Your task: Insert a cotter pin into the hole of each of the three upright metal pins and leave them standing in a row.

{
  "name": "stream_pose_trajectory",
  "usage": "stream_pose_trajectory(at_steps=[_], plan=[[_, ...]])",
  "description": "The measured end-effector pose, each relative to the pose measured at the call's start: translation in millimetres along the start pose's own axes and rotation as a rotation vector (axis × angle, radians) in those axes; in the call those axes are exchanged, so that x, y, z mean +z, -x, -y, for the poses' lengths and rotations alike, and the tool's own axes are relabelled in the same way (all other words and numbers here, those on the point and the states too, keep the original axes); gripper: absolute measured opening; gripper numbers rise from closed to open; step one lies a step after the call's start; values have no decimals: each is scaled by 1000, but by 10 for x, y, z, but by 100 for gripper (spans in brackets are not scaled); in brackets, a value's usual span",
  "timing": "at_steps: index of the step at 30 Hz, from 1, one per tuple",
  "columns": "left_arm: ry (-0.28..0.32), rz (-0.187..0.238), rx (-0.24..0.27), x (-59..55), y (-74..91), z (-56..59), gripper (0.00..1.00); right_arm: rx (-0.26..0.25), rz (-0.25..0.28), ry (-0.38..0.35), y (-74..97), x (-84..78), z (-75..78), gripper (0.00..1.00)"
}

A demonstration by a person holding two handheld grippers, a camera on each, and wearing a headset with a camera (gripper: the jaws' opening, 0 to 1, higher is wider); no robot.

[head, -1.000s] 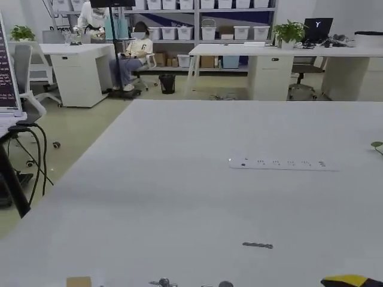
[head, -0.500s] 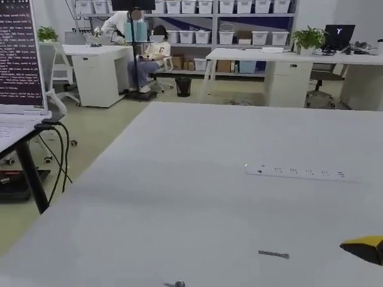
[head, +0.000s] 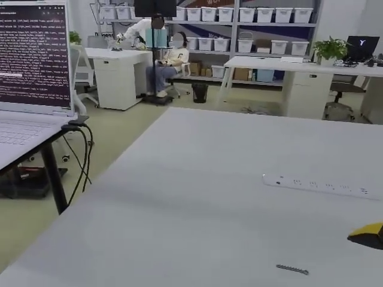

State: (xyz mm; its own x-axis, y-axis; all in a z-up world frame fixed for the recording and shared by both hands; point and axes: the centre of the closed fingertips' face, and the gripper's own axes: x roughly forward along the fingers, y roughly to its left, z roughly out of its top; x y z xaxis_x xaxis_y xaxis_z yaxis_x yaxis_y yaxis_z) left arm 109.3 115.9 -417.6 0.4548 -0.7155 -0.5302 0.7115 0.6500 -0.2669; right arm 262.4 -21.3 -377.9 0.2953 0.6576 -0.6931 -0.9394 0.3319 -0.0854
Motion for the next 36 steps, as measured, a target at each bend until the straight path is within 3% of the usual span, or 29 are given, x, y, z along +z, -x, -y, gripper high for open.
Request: stream_pose_trajectory(at_steps=[11, 14, 18, 19, 25, 36], plan=[[8, 24, 21, 5, 87, -37, 97, 27, -139, 99, -240, -55, 168, 62], [8, 1, 34, -70, 95, -83, 96, 29, -181, 122, -324, -126, 218, 63], [28, 2, 48, -86, 136, -133, 96, 36, -214, 112, -403, -209, 281, 64], [29, 6, 46, -79, 152, -130, 95, 24, -247, 135, -411, -272, 332, 64], [33, 4, 53, -77, 171, -144, 93, 31, -306, 133, -531, -475, 434, 53], [52, -8, 46, -156, 161, -87, 90, 77, -311, 133, -807, -525, 545, 35]])
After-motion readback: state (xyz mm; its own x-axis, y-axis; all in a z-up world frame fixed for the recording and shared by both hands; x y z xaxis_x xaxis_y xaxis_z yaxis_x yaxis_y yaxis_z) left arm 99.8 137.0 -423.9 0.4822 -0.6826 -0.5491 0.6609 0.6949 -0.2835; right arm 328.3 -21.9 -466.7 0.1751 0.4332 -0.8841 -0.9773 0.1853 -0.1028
